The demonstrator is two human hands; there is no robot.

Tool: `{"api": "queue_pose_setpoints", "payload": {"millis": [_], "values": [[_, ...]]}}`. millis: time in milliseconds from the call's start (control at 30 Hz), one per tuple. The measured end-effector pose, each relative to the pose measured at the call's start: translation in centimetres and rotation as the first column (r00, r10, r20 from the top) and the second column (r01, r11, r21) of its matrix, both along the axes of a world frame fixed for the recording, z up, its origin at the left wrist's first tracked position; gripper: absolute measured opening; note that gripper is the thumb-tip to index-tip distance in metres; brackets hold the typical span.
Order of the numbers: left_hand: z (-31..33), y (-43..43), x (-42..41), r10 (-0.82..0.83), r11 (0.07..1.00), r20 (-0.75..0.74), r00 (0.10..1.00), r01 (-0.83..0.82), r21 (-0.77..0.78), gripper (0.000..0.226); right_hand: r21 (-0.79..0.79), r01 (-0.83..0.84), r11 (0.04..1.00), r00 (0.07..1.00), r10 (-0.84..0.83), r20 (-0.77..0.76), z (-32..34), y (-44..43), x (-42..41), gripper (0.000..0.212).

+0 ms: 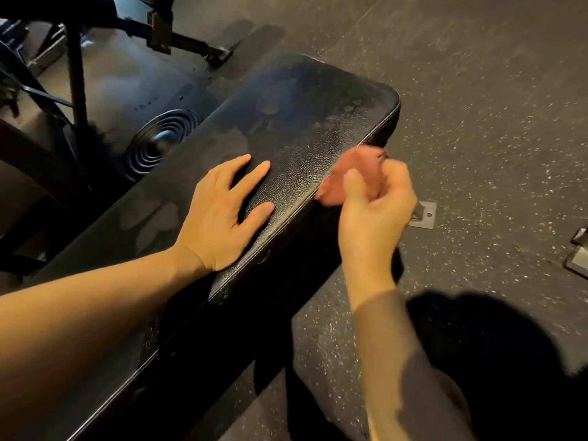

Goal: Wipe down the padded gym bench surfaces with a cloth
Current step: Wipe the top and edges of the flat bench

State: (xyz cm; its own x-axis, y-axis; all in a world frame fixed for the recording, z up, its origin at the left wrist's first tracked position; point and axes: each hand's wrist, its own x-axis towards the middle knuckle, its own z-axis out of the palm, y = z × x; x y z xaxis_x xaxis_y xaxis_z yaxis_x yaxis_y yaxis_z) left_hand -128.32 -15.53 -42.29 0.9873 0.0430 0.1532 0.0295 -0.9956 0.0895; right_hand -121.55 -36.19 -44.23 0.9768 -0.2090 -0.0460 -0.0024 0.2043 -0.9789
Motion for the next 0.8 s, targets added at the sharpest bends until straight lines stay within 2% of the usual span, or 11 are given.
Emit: {"api": "queue_pose_setpoints", "payload": {"millis": [100, 233, 333, 433, 500, 567, 667, 733, 800], "values": [[-0.2, 0.2, 0.0, -0.003, 1.000, 0.013, 1.000, 0.003, -0.005, 0.065, 0.040, -0.212, 0.976, 0.973, 0.215, -0.085, 0.6, 1.1, -5.1, 0.014], [0.0, 0.1, 0.1, -0.020, 1.000, -0.010, 1.000, 0.020, -0.003, 0.067, 0.087, -0.080, 0.993, 0.980, 0.095, -0.173, 2.4, -1.4, -4.1, 0.017], [1.0, -0.2, 0.0, 0.003, 1.000, -0.062, 0.998, -0.002, 0.015, 0.072, -0.009, -0.091, 0.996, 0.986, 0.089, -0.140, 2.0, -1.5, -2.5, 0.030], [3.0, -0.3, -1.5, 0.026, 0.999, -0.064, 0.998, -0.028, -0.033, 0.068, -0.077, -0.098, 0.992, 0.986, 0.086, -0.143, -0.1, 1.3, -4.5, 0.018], [4.0, 0.4, -4.2, 0.033, 0.998, -0.022, 0.999, -0.034, -0.055, 0.061, -0.135, -0.101, 0.986, 0.986, 0.081, -0.146, -0.8, 3.2, -8.2, 0.018], [4.4, 1.4, -7.2, 0.047, 0.997, 0.009, 0.999, -0.047, -0.055, 0.059, -0.164, -0.194, 0.967, 0.978, 0.179, -0.104, -0.9, 4.4, -13.5, 0.018], [4.1, 3.5, -10.8, 0.059, 0.998, -0.025, 0.998, -0.060, -0.009, 0.062, -0.306, -0.304, 0.902, 0.950, 0.313, -0.020, -0.9, 5.7, -19.4, 0.008], [3.4, 4.5, -12.1, 0.017, 0.999, -0.061, 0.998, -0.014, 0.048, 0.067, -0.350, -0.215, 0.912, 0.971, 0.238, 0.023, -1.1, 5.8, -17.6, 0.016], [2.4, 4.6, -12.8, -0.013, 0.998, -0.056, 0.998, 0.016, 0.056, 0.068, -0.387, -0.068, 0.920, 0.998, 0.068, -0.015, -1.4, 5.2, -12.9, 0.020]]}}
